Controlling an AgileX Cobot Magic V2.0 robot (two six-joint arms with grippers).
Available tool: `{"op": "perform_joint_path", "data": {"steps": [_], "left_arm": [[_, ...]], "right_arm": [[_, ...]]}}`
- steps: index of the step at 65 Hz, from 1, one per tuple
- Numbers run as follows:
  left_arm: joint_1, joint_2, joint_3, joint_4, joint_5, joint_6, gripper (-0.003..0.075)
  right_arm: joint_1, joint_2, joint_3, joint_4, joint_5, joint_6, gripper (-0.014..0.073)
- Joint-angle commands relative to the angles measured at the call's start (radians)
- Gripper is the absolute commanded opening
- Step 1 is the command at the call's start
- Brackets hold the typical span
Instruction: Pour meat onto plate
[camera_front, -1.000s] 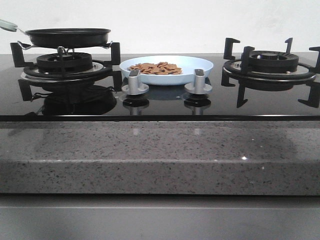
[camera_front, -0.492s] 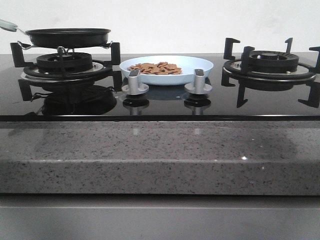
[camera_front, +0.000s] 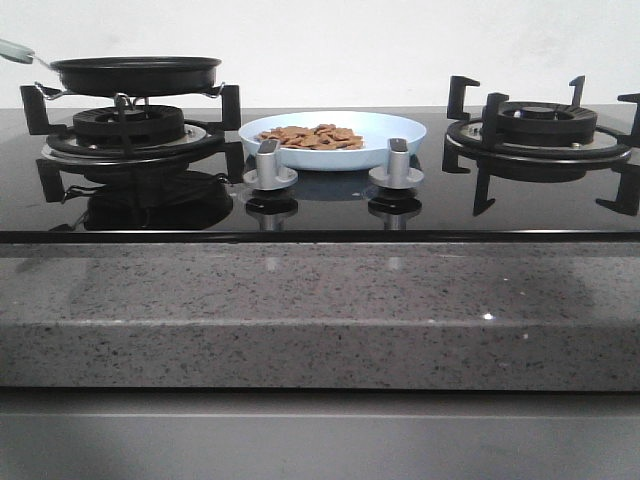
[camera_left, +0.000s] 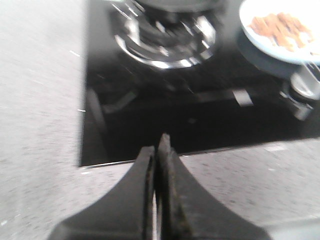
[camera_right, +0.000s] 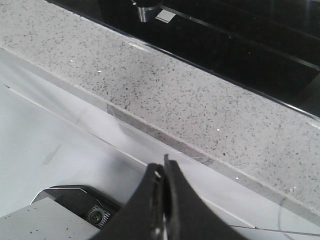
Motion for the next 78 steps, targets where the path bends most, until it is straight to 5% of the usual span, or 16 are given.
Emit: {"op": "perform_joint_path", "data": {"steps": [1,14,31,46,78], "left_arm": [[0.022,-0.126,0.085,-0.006,-0.147,-0.004,-0.002],[0.035,-0.339,0.258,-0.024,-0.273,-0.04,-0.002],[0.036,-0.473,0.448,0.148,-0.454,-0.252,-0.002],[0.036,-0.483,0.631,0.148,-0.779,-0.252,-0.002],[0.029,-0.483,0.627,0.099,-0.783,-0.179,-0.002]], "right_arm": [[-0.003,0.004,-0.023,0.01,-0.05,-0.002,-0.0115],[-0.003,0.004,-0.023,0.01,-0.049,-0.002,-0.0115],[-0.003,0.004,-0.023,0.01,-0.049,-0.002,-0.0115],[-0.003,0.004,-0.023,0.01,-0.049,-0.002,-0.0115],[-0.003,0.004,-0.023,0.01,-0.048,-0.002,-0.0115]]}}
